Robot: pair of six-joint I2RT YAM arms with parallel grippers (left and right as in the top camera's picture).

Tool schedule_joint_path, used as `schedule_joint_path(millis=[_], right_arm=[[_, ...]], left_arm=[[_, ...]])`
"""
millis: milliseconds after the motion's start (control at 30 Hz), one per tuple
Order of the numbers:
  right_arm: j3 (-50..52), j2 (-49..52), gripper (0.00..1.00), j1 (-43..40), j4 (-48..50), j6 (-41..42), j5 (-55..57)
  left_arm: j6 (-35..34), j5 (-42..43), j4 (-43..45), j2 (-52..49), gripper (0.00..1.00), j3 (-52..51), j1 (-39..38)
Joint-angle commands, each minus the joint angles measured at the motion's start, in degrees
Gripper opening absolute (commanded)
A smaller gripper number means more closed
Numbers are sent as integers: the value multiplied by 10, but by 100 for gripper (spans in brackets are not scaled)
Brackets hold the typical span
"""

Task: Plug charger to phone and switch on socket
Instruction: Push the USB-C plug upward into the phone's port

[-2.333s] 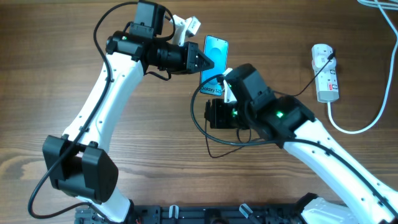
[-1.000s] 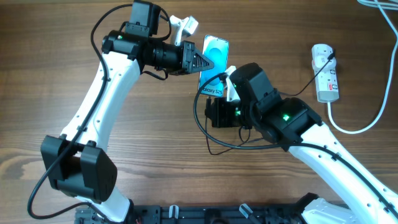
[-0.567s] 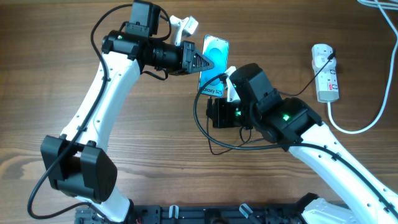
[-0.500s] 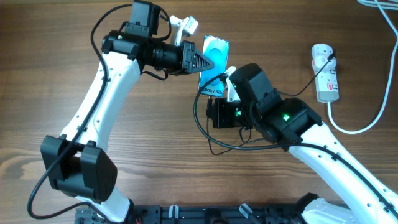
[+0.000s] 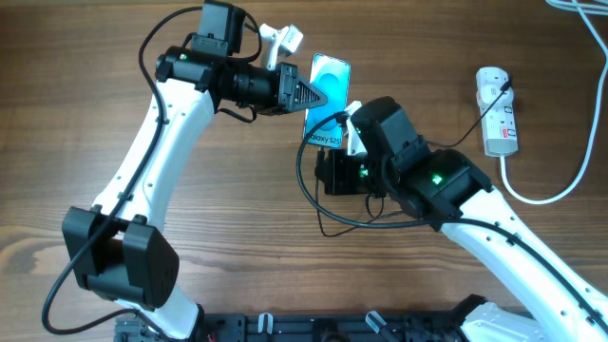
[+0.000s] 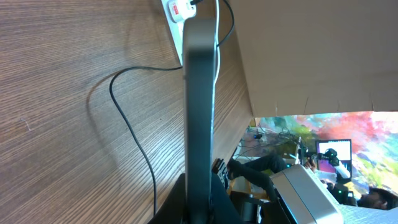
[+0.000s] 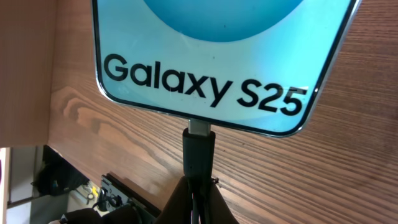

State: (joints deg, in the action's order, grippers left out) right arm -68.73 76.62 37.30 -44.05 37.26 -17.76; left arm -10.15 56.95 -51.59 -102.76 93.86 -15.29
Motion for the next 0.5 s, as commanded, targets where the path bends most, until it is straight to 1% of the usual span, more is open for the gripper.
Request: schedule_joint_path(millis=[0,467], right_arm=[[-10,-3,5,-2,1,4,-3],[-10,-3,5,-2,4,2,-1]], left_arm=[[9,26,1,9,4,7,1],[10,19,1,9,4,7,-7]])
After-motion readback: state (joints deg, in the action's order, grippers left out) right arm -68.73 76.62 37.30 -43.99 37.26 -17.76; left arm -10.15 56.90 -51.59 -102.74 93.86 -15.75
